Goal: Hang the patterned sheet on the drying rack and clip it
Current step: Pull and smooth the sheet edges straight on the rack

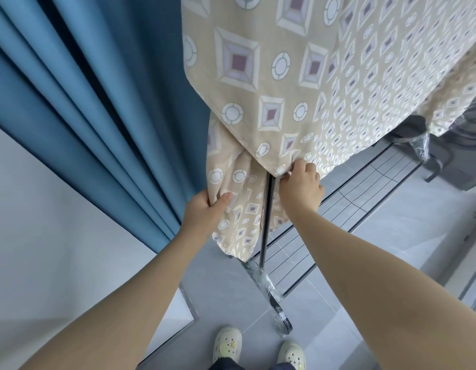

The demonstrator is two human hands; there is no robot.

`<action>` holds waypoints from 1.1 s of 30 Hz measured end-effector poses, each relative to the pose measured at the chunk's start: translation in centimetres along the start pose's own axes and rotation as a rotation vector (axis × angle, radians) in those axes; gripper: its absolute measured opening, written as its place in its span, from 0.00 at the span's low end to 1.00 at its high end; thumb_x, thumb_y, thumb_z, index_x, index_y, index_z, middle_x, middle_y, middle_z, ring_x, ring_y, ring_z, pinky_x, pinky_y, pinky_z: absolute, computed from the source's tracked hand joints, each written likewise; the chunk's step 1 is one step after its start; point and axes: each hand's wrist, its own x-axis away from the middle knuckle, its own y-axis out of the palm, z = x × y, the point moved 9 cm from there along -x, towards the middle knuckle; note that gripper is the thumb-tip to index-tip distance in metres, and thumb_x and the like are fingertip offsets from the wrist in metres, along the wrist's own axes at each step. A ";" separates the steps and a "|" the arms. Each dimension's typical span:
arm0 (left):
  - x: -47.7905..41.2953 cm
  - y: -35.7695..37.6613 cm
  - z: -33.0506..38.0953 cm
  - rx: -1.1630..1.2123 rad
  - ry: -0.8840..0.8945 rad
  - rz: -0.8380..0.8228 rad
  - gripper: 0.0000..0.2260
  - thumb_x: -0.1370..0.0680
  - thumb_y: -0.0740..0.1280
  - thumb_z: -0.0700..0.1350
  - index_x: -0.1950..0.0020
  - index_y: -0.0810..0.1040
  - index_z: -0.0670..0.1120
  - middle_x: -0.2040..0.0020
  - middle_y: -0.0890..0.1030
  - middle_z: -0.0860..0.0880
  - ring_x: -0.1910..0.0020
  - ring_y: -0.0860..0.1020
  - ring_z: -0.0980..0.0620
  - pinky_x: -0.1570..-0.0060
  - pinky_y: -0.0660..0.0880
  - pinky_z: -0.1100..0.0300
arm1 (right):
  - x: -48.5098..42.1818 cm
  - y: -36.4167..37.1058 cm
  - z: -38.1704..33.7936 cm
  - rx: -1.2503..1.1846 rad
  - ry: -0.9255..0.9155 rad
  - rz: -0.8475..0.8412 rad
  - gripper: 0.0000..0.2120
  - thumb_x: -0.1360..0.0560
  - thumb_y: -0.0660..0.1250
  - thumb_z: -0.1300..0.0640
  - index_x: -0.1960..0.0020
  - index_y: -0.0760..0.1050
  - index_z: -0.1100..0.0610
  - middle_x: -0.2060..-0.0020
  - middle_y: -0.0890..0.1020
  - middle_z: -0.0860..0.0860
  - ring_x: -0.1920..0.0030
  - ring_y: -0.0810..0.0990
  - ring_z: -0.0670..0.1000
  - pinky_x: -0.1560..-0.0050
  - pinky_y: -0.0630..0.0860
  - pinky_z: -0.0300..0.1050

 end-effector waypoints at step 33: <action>3.5 -4.7 0.4 0.326 0.093 0.003 0.09 0.21 0.59 0.54 0.48 0.74 0.51 0.54 0.78 0.54 0.51 0.77 0.57 0.49 0.73 0.65 | 15.6 5.2 -7.2 -0.785 -0.080 -0.951 0.09 0.24 0.60 0.65 0.57 0.69 0.51 0.62 0.74 0.49 0.63 0.75 0.47 0.59 0.71 0.38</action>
